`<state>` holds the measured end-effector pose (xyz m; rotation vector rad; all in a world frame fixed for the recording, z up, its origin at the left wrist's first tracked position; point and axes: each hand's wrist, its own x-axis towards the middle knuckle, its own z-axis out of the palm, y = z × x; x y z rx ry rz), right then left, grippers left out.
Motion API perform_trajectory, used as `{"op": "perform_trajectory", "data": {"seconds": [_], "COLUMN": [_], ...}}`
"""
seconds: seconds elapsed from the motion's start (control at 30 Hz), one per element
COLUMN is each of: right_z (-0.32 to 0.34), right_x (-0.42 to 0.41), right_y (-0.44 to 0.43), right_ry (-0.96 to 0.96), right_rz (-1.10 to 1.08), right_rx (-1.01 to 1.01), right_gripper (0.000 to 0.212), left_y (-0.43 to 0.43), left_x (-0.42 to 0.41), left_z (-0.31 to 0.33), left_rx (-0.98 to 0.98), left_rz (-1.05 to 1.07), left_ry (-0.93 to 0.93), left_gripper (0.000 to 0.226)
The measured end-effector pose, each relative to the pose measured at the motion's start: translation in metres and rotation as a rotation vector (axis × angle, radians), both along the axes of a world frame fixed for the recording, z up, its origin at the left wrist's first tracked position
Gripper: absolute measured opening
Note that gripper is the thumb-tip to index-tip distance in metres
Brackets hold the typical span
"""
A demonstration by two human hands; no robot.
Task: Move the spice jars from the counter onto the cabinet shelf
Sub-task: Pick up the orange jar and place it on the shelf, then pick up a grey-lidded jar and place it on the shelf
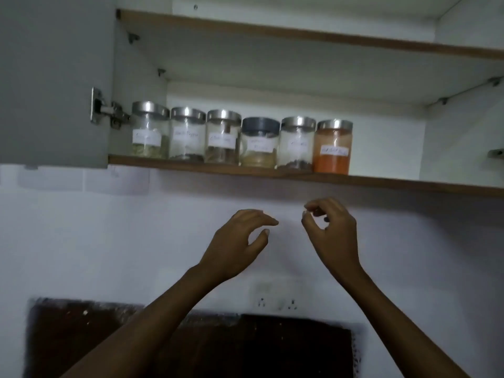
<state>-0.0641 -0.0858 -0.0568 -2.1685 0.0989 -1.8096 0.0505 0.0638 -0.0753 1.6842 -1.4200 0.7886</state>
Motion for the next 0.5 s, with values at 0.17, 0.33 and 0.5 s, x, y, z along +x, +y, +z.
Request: {"op": "perform_trajectory", "data": {"seconds": [0.17,0.33,0.5], "right_z": [-0.083,-0.186,-0.278], "right_x": [0.001,0.008,0.014], "right_y": [0.045,0.078,0.101], "right_ry": [0.144,0.383,0.778], "right_rz": [0.145,0.298,0.346], "right_rx": [0.052,0.281,0.407], "right_gripper": [0.009,0.013,0.012], "left_y": [0.044,0.091,0.134], "left_x": [-0.005,0.007,0.023], "left_z": [-0.068,-0.163,-0.250], "left_rx": [0.085,0.187,0.355], "left_rz": [-0.067,-0.089,-0.047], "left_ry": [0.191,0.393,0.581], "left_gripper": [0.026,0.022,0.024]}}
